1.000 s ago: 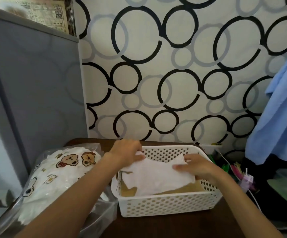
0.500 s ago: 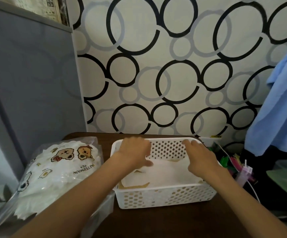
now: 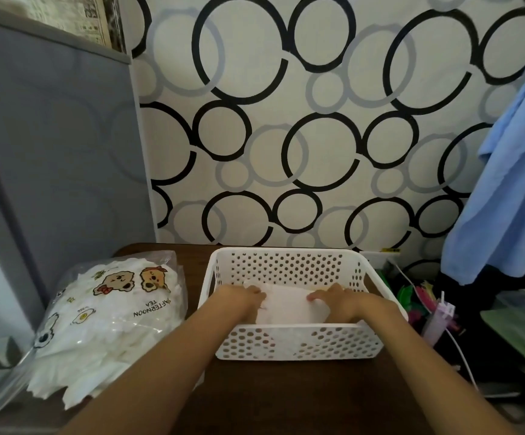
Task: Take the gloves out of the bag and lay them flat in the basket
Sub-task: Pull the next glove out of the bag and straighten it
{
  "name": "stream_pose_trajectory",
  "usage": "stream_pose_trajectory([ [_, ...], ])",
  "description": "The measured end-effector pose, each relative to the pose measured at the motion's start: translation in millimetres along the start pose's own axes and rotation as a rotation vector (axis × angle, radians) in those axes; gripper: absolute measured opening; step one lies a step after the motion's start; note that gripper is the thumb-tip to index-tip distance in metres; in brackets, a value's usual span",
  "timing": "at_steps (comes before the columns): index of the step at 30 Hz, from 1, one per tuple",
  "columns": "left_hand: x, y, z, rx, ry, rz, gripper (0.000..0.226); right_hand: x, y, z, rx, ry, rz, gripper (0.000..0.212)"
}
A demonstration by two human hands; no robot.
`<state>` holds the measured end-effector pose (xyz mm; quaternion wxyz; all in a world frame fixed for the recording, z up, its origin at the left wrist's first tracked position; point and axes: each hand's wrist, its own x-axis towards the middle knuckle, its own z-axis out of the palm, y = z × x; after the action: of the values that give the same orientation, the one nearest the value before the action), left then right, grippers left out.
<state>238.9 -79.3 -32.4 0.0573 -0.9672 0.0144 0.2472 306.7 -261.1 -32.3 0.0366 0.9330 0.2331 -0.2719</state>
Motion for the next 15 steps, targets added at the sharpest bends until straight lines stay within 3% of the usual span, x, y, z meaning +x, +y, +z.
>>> stream_pose_trajectory([
  [3, 0.9, -3.1, -0.9, -0.092, 0.025, 0.012, 0.078, -0.9, -1.3, -5.7, 0.051, 0.024, -0.003, 0.077],
  [5, -17.7, -5.8, -6.9, -0.259, 0.132, 0.072, 0.076, -8.0, -2.5, -8.6, 0.140, 0.106, -0.025, 0.076],
  [8, -75.5, -30.7, -12.5, -0.651, 0.433, 0.153, 0.046, -34.2, -15.1, -10.9, 0.275, 0.362, -0.116, 0.059],
  [10, -122.2, -62.6, -1.5, -0.754, 0.594, 0.124, 0.026, -55.5, -37.8, -10.9, 0.347, 0.475, -0.213, 0.047],
  [12, -153.7, -86.4, 12.6, -0.682, 0.554, 0.066, 0.033, -78.1, -58.9, -12.4, 0.372, 0.522, -0.329, 0.031],
  [15, -181.3, -108.7, 37.8, -0.603, 0.329, -0.059, 0.056, -110.7, -109.9, -10.3, 0.391, 0.515, -0.513, 0.011],
])
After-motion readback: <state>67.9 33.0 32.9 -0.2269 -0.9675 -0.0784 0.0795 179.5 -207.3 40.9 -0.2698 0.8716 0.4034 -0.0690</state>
